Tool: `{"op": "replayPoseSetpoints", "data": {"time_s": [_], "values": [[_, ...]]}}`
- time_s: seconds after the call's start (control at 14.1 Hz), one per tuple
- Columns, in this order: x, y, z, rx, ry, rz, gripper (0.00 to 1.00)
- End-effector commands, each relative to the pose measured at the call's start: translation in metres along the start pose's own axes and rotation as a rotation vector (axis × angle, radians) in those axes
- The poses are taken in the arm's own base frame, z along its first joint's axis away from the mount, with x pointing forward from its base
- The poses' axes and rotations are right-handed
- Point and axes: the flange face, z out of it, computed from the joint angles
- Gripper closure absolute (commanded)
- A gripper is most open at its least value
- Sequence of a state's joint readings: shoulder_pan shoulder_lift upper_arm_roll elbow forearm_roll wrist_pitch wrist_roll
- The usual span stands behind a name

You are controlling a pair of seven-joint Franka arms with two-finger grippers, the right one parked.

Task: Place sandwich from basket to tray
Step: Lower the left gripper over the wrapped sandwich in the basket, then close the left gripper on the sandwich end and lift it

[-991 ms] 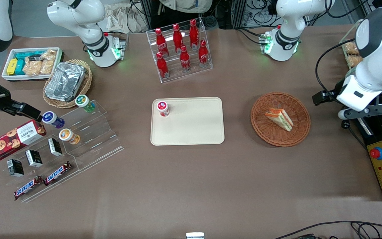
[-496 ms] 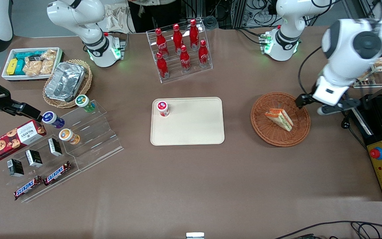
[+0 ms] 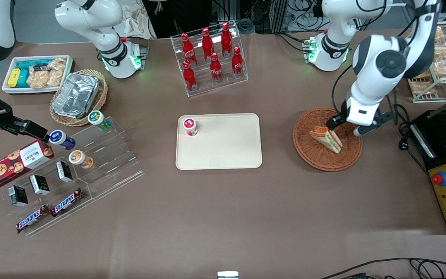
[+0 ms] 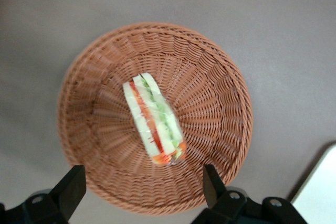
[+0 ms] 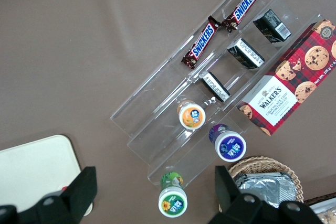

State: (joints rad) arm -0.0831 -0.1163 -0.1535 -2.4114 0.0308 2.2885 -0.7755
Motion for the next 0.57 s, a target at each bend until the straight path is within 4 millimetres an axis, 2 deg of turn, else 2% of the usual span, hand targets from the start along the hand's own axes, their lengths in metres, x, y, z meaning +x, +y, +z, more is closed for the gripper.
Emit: {"op": "replayPoseSetpoints", "data": {"time_s": [0.0,0.28,0.5], "values": [[-0.011,0.004,0.042,-0.034,0.015,-0.088,0.01],[-0.013,0.006,0.075,-0.061,0.028,-0.141,0.01],[-0.018,0.000,0.088,-0.085,0.045,-0.149,0.01]]}}
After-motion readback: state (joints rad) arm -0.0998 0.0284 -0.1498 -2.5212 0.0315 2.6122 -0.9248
